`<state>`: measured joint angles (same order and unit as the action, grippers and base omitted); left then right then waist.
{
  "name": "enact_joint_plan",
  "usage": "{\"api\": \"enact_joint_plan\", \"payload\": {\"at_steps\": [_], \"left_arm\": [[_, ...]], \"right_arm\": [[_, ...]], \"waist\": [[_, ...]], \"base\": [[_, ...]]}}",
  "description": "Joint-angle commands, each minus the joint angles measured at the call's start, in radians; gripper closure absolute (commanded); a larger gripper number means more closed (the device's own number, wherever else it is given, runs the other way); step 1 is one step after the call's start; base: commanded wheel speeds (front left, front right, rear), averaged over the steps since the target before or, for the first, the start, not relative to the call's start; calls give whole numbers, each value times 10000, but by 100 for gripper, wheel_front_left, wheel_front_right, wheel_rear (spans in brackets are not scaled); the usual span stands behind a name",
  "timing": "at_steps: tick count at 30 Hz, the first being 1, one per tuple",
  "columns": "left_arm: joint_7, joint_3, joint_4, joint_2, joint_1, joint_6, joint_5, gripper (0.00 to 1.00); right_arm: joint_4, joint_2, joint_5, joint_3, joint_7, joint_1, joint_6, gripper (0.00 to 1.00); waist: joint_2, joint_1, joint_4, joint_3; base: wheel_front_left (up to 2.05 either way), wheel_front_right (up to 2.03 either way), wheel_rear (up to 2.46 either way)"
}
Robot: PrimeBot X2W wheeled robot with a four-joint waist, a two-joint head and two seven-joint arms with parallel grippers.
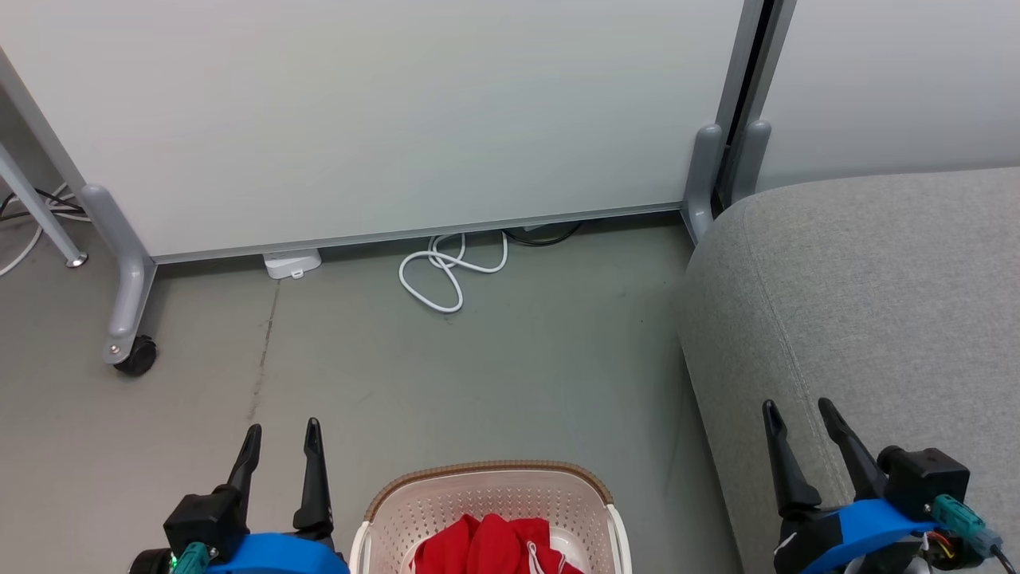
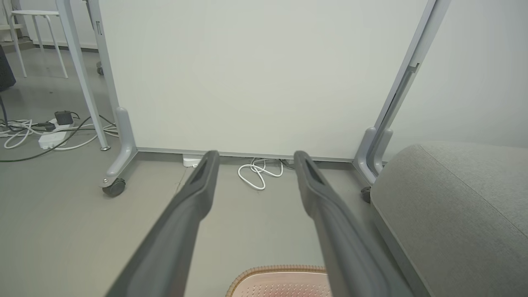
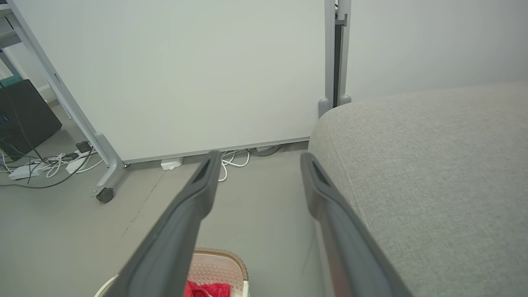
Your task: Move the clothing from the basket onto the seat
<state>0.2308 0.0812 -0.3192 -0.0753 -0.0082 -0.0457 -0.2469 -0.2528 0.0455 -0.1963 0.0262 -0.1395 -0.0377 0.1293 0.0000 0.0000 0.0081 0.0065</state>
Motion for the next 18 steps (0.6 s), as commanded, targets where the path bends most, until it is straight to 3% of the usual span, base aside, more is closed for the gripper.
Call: {"api": "enact_joint_plan", "payload": {"at_steps": [1,18], "left_arm": [[80,43,3,-37,-189,26,204,0],[359,180,-133,18,-123,116,1182,0]], "right_arm": [[7,71,236,-22,-83,8,21,0],[-123,76,1216,11,-240,-18,21,0]], "waist": [[0,0,2,3],[0,0,13,24]], "base": [[0,0,0],[0,0,0]]}}
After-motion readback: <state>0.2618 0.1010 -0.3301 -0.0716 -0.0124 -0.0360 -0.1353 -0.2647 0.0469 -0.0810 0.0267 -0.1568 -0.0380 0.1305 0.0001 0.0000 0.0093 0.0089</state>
